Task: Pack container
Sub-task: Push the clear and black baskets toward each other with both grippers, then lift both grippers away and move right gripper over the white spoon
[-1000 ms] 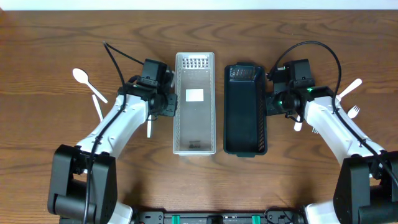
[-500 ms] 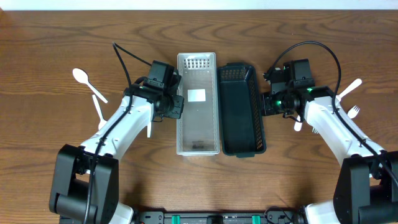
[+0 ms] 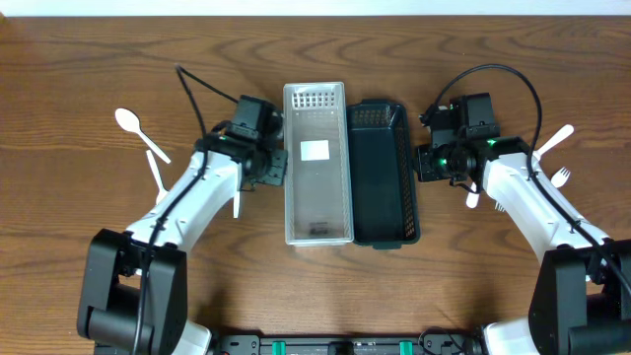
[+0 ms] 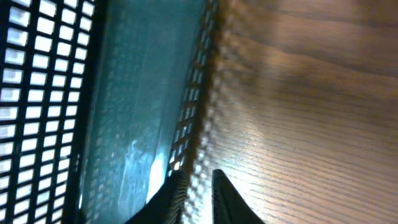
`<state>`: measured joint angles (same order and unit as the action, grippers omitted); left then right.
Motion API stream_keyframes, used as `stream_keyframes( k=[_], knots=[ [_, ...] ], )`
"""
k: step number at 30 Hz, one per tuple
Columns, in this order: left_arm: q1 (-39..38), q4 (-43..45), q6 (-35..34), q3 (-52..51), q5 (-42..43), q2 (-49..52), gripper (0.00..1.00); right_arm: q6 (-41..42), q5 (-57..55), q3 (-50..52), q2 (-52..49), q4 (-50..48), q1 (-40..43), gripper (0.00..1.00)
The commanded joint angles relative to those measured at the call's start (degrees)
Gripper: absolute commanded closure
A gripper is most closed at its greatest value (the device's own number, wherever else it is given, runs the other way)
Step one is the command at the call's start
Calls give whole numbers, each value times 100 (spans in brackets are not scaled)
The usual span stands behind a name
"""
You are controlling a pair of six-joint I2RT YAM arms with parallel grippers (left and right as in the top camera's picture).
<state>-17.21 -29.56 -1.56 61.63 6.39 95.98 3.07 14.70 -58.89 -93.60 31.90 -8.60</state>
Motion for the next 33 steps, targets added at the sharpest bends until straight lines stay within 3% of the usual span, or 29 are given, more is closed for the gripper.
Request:
stream_keyframes(
  k=[1, 4, 6, 8, 10, 11, 14, 21, 27, 33],
  knots=[
    [203, 26, -61, 149, -153, -249, 29, 61, -520, -146, -44, -39, -22, 73],
    [450, 24, -61, 162, -153, -549, 17, 116, -1119, -308, -13, -2, 42, 53],
    [627, -15, -63, 162, -153, -815, 1, 116, -1458, -505, 35, 76, 92, 36],
    [804, -133, -63, 162, -153, -1121, 2, 116, -1812, -807, 92, 286, 142, 25],
    [977, -308, -63, 162, -153, -1434, 2, 168, -2293, -1152, 144, 570, 153, 4],
    [1056, -400, -66, 162, -151, -1578, 2, 323, -2660, -1309, 162, 699, 151, 1],
    [1290, -667, -157, 162, -151, -1978, 2, 890, -3289, -1550, 179, 861, 197, 1],
    [1620, -1019, -485, 162, -151, -2470, 2, 1080, -2452, -1309, 138, 409, 750, 1],
    [1628, -1025, -522, 162, -151, -2487, 2, 1952, -2446, -896, -35, 365, 1287, 7],
    [1628, -1005, -629, 162, -149, -2487, 2, 1873, -2286, -750, -734, 424, 1340, 6]
  ],
)
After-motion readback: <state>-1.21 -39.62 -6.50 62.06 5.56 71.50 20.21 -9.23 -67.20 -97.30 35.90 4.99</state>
